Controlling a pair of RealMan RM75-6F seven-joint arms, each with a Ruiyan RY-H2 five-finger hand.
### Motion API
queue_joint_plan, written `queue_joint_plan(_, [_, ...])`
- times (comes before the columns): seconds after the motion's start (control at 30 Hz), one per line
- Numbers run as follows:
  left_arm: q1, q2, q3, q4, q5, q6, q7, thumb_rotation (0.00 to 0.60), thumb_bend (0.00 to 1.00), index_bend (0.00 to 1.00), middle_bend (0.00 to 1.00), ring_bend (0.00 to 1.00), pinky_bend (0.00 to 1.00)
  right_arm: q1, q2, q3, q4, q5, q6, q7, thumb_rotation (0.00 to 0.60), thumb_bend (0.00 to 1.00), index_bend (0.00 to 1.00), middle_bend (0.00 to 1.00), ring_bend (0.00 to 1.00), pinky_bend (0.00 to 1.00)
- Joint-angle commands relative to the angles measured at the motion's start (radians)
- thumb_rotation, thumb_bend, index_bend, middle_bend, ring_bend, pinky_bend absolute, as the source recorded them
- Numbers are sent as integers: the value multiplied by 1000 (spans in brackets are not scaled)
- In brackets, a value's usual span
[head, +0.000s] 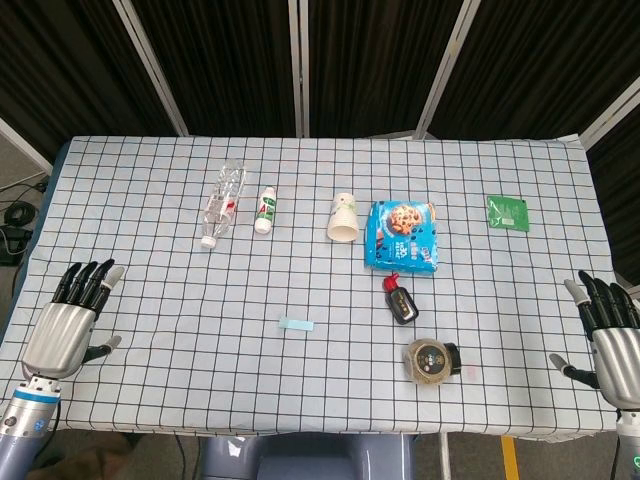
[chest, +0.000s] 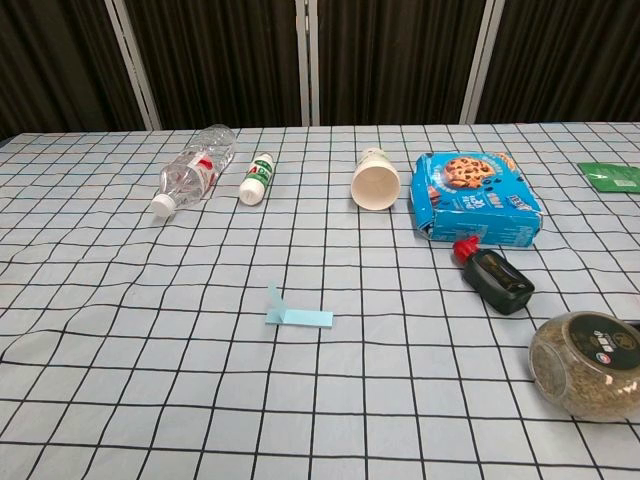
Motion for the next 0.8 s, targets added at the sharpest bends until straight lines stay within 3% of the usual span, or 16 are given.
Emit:
queue_joint_plan(0.03, [-2, 2, 0, 5, 8, -3, -12, 600, 17, 0, 0, 0, 0, -1, 0, 0, 2, 1, -1, -1, 600, 0, 8, 0, 0, 0])
queue_joint_plan(0.23, [-5, -5, -2, 22, 4, -17, -17, 600, 17, 0, 0, 0, 0, -2, -8, 7, 0, 10, 1, -23, 600, 0, 9, 0, 0, 0])
queue_joint_plan(0.4, [-153, -54, -48, 123, 73, -164, -42, 600, 5, 10, 0, 0, 0, -1, -13, 21, 4, 21, 8, -34, 600, 0, 11, 0, 0, 0])
queue_joint_plan(0.5, [-251, -97, -62, 202, 154, -224, -103, 600, 4, 90, 0, 0, 0, 4, -19, 27, 4, 35, -3, -49, 600, 0, 12, 0, 0, 0])
queue_joint_plan(0.67, [-392, -166, -65, 293, 247, -322, -157, 600, 182, 212, 0, 0, 0, 7, -29, 35, 8, 54, -11, -68, 600, 0, 15, 0, 0, 0])
queue_joint_plan(0.8, [-480, -227, -66, 348, 294, -373, -170, 600, 243, 317, 0, 0, 0, 11, -31, 41, 10, 78, -27, -76, 600, 0, 19, 0, 0, 0])
